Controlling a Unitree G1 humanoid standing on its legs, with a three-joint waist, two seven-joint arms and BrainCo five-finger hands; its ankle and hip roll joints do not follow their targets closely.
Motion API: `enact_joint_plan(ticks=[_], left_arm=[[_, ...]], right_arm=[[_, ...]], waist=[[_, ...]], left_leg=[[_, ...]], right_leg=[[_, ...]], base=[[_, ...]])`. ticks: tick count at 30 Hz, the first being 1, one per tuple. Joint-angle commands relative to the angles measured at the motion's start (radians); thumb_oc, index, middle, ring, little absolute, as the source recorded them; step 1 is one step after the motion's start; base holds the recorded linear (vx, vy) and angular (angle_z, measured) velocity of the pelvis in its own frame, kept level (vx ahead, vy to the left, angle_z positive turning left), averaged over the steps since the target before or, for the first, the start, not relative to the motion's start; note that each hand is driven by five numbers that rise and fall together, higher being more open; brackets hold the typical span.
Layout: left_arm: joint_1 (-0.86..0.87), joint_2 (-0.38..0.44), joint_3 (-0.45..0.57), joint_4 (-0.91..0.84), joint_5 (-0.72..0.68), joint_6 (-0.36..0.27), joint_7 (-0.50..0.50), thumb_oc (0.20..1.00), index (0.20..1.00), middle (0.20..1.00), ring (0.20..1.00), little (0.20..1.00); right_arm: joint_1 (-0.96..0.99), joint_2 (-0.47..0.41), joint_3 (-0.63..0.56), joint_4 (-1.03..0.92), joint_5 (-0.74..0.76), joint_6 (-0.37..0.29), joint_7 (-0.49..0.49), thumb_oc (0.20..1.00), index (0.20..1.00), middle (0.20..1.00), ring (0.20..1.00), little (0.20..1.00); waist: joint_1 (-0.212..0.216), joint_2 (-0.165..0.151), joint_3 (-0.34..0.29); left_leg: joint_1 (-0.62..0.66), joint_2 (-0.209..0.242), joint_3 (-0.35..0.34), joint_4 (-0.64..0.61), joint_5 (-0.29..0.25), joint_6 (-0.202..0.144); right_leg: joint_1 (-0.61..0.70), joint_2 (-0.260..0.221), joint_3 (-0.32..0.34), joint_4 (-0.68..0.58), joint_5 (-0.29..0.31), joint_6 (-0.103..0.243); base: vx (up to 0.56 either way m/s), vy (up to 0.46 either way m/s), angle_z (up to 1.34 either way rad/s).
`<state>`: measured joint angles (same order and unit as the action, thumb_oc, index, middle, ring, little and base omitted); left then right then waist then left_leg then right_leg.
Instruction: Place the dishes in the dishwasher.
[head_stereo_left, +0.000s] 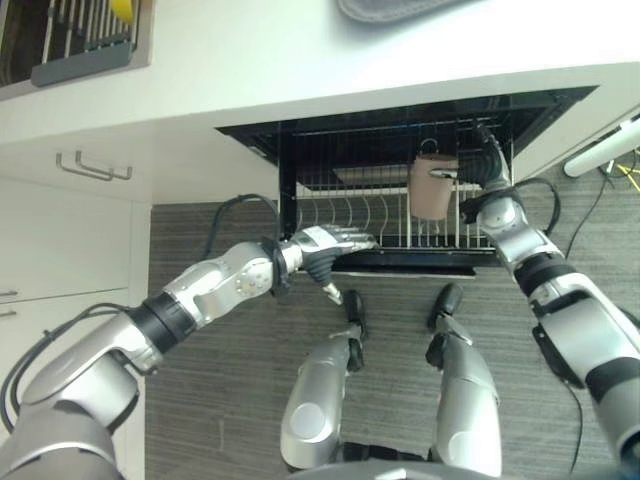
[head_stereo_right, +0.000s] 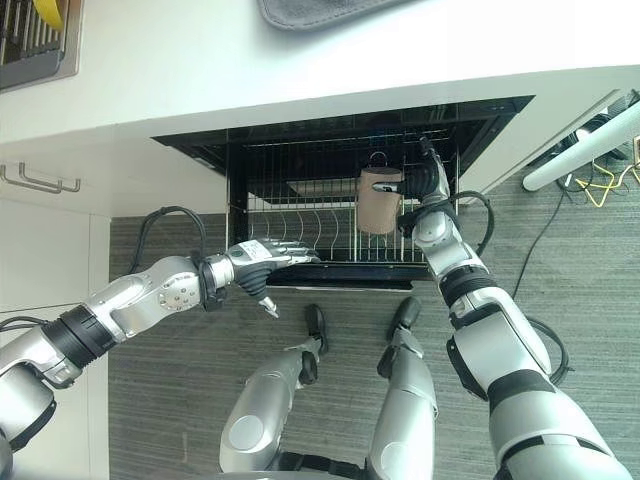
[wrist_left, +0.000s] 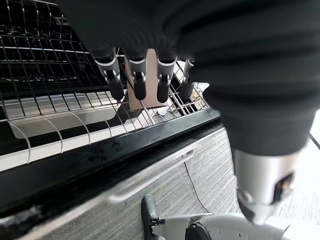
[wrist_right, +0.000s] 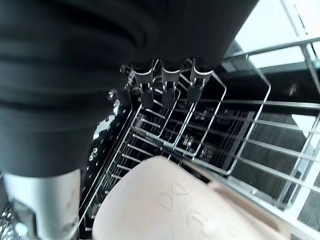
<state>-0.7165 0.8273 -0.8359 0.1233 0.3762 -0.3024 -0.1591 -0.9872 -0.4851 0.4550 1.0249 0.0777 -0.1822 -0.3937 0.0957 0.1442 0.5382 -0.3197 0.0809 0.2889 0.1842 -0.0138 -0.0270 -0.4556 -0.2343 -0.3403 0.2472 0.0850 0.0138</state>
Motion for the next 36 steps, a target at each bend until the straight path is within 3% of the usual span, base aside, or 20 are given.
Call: enact_joint_plan(ticks=[1,12,20,28,29,36], left_arm=[[0.017,0.005,-0.031,-0.068,0.024,-0.008,0.031,1.0,1.0,1.0,1.0,1.0],[0.053,-0.004,-0.033,-0.082,0.046,0.006,0.059,1.0,1.0,1.0,1.0,1.0],[0.107,-0.016,0.004,-0.098,0.064,0.037,0.074,1.0,1.0,1.0,1.0,1.0],[0.172,-0.027,0.042,-0.109,0.094,0.062,0.094,1.0,1.0,1.0,1.0,1.0],[0.196,-0.031,0.057,-0.111,0.104,0.075,0.098,1.0,1.0,1.0,1.0,1.0],[0.282,-0.043,0.108,-0.103,0.133,0.131,0.157,1.0,1.0,1.0,1.0,1.0]], right_arm=[[-0.059,-0.028,-0.03,0.003,-0.023,-0.051,-0.04,1.0,1.0,1.0,1.0,1.0],[-0.062,-0.027,-0.054,-0.048,0.053,-0.128,-0.051,1.0,1.0,1.0,1.0,1.0],[-0.006,0.004,-0.148,-0.208,0.143,-0.189,-0.042,1.0,1.0,1.0,1.0,1.0],[0.118,0.026,-0.175,-0.497,0.165,-0.132,0.0,1.0,1.0,1.0,1.0,1.0],[0.182,0.051,-0.171,-0.601,0.201,-0.107,0.023,1.0,1.0,1.0,1.0,1.0],[0.37,0.117,-0.119,-0.79,0.237,-0.11,0.033,1.0,1.0,1.0,1.0,1.0]], waist=[[0.016,0.016,-0.018],[0.01,0.02,-0.018],[-0.01,0.019,-0.018],[-0.04,0.009,-0.018],[-0.052,0.002,-0.018],[-0.078,-0.023,-0.018]], left_leg=[[-0.06,0.04,0.014,0.031,0.013,-0.035],[-0.052,0.042,0.02,0.028,0.012,-0.036],[-0.053,0.045,0.041,0.022,0.03,-0.023],[-0.043,0.048,0.051,0.023,0.027,-0.021],[-0.036,0.051,0.058,0.02,0.027,-0.021],[0.02,0.059,0.072,-0.007,0.033,-0.027]], right_leg=[[0.049,-0.129,0.011,0.069,-0.06,0.167],[0.053,-0.128,0.016,0.065,-0.063,0.167],[0.046,-0.12,0.021,0.054,-0.048,0.15],[0.046,-0.114,0.041,0.054,-0.05,0.148],[0.049,-0.11,0.047,0.05,-0.05,0.148],[0.103,-0.104,0.049,0.011,-0.041,0.154]], base=[[0.0,0.0,0.0],[0.0,0.0,0.0],[-0.01,0.027,-0.06],[0.01,0.014,-0.03],[0.01,0.005,-0.04],[0.01,-0.015,-0.12]])
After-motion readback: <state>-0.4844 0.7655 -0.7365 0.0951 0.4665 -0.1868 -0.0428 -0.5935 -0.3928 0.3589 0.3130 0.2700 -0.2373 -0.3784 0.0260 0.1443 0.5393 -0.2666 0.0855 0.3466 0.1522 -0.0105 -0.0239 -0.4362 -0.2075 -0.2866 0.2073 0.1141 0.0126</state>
